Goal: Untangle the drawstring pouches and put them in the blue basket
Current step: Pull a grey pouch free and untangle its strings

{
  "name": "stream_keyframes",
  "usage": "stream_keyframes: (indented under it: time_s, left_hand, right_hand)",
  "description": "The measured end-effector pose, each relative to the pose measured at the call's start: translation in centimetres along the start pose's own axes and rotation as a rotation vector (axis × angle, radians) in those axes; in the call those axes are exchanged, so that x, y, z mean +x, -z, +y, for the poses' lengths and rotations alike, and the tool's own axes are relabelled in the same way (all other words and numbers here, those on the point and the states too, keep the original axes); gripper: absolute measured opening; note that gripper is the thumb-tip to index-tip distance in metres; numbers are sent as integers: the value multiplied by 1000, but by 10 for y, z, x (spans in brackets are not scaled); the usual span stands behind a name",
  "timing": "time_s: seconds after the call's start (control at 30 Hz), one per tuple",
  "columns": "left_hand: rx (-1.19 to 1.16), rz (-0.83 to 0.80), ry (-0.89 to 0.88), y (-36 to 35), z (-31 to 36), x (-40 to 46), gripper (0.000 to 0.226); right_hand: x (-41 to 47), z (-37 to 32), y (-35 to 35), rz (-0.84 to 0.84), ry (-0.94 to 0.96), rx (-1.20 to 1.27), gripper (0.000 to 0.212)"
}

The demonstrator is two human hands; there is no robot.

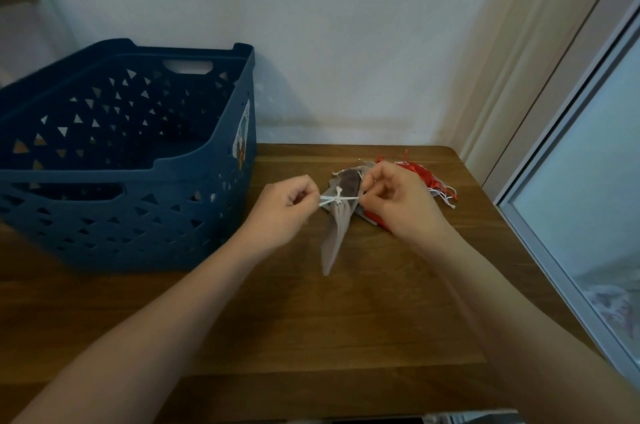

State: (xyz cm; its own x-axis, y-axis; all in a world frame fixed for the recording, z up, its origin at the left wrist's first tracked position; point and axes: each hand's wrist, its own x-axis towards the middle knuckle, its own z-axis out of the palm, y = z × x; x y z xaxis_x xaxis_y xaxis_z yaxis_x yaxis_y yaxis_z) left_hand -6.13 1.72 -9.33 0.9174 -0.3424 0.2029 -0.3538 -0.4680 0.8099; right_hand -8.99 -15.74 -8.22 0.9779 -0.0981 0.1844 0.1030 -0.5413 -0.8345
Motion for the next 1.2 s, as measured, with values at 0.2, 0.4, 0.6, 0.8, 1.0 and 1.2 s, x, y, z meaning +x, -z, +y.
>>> stream_keyframes:
  time_s: [0.2, 0.4, 0.6, 0.8, 1.0, 1.2]
  left_hand:
    - [-213, -55, 151, 1, -4, -1, 24]
    - [-338, 47, 85, 18, 10, 2, 29]
    - [-442, 51, -39, 27, 41, 3, 18]
    - [-370, 465, -336, 54, 57, 1, 15]
    - [-215, 575, -471, 84, 57, -6, 28]
    - [-392, 524, -252, 97, 60, -5, 25]
  right_hand:
    - [-1, 3, 1, 28, 43, -185, 33]
    - [2, -18, 4, -78, 41, 145, 14]
    - [10, -45, -24, -133, 168, 127, 41]
    - [45, -95, -20, -25, 294, 282, 15]
    - [87, -157, -42, -19, 364, 467, 16]
    - [102, -148, -77, -341, 271, 176, 13]
